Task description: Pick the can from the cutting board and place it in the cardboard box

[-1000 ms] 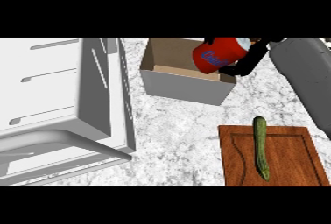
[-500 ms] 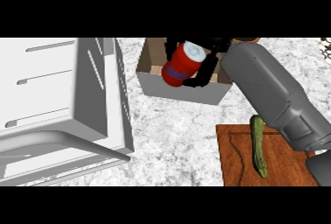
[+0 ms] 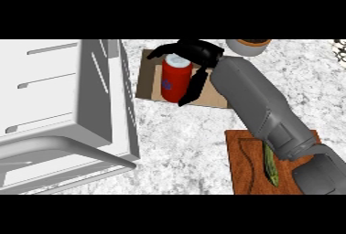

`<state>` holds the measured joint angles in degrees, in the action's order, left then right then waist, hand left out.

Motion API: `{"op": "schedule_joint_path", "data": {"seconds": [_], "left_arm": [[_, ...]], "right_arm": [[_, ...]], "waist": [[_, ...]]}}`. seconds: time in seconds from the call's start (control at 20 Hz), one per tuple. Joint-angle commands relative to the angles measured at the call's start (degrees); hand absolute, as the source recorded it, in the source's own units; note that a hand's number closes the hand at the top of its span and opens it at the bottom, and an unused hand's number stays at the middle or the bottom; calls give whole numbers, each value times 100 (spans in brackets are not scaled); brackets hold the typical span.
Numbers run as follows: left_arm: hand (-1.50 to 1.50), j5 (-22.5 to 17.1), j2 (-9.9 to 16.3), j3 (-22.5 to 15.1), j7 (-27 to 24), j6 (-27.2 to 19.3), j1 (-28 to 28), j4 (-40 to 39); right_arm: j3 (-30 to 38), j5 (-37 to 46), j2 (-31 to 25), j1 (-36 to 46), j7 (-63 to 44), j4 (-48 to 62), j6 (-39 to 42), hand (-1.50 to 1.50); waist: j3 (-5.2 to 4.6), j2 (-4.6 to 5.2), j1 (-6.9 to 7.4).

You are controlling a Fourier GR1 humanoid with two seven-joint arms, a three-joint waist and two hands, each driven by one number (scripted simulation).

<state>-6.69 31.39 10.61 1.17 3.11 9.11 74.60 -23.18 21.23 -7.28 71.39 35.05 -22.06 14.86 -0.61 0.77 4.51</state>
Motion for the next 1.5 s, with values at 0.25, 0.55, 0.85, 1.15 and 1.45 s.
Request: {"op": "schedule_joint_path", "data": {"seconds": [0.25, 0.55, 0.85, 1.15, 1.45], "left_arm": [[0, 364, -806, -783, -103, -374, -74, 482], [0, 279, -682, -769, -98, -238, -98, 479], [0, 206, -699, -799, -71, -196, -92, 561], [0, 189, -591, -726, -121, -142, 15, 581], [0, 90, -539, -704, -112, 30, 21, 607]], "right_arm": [[1300, -1131, 273, 34, 51, 664, -62, -150], [2202, -1999, -261, 403, -209, 1073, 872, -150], [2714, -2383, -951, 632, -592, 1423, 804, -150], [3010, -2619, -1623, 669, -670, 1606, 1069, -150], [2924, -2505, -2239, 564, -506, 1591, 1684, -150]], "waist": [[73, 110, -96], [74, 181, -53], [73, 222, -8], [83, 346, 109], [96, 434, 186]]}}
